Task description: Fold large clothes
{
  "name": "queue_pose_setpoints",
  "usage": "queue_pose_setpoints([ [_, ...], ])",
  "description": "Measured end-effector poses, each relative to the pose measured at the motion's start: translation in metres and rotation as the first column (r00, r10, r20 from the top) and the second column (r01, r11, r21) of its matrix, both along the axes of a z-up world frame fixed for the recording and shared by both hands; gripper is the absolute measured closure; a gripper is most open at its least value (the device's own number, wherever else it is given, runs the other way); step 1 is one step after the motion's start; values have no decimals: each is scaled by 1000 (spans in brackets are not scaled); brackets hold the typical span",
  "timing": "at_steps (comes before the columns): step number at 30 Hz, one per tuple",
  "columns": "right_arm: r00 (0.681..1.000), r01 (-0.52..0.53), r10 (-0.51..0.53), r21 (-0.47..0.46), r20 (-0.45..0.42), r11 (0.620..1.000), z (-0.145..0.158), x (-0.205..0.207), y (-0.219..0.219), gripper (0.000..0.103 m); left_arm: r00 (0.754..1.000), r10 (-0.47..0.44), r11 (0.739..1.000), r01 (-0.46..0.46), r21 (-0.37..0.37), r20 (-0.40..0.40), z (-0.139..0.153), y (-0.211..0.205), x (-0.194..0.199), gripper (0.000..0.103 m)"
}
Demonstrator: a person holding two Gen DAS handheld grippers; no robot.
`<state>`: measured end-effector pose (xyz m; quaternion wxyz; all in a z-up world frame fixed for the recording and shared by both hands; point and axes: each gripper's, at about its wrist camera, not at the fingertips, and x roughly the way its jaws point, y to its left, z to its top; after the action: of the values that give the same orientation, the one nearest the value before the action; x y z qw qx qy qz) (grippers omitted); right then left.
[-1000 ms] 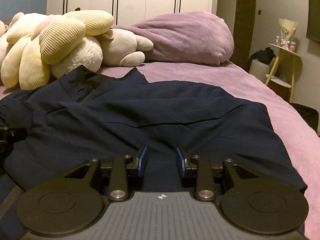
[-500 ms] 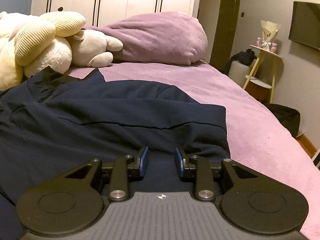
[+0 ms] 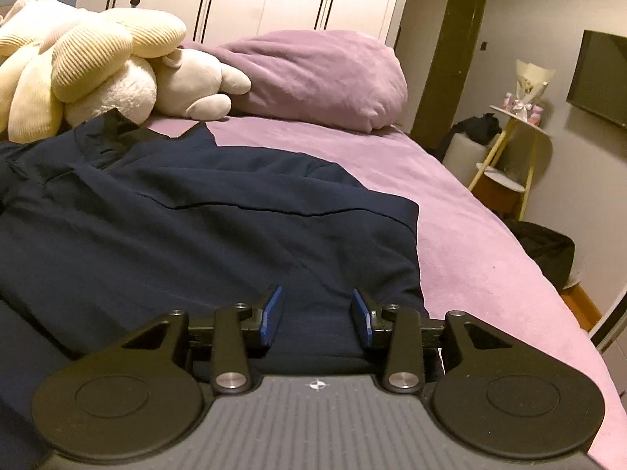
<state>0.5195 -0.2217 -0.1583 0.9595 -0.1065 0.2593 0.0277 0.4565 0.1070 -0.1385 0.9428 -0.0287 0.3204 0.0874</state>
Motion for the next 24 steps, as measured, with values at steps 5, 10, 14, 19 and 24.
queue_pose_setpoints([
  [5, 1000, 10, -10, -13, -5, 1000, -5, 9, 0, 63, 1000, -7, 997, 5, -76, -25, 6, 13, -8, 0],
  [10, 1000, 10, -9, 30, -29, 1000, -4, 12, -7, 61, 998, 13, 994, -19, -112, -54, 34, 34, -48, 0],
  [14, 992, 122, -127, -127, -27, 984, 5, 7, 15, 33, 999, 26, 972, -36, -234, -45, 53, 81, -113, 0],
  [19, 988, 153, -152, 115, -18, 982, 43, -64, 13, 41, 967, 251, 914, -249, -320, -36, 53, 179, -194, 0],
  [24, 997, 57, -39, 274, -71, 960, 35, -144, 34, 47, 822, 565, 686, -516, -514, -70, 30, 284, -250, 3],
])
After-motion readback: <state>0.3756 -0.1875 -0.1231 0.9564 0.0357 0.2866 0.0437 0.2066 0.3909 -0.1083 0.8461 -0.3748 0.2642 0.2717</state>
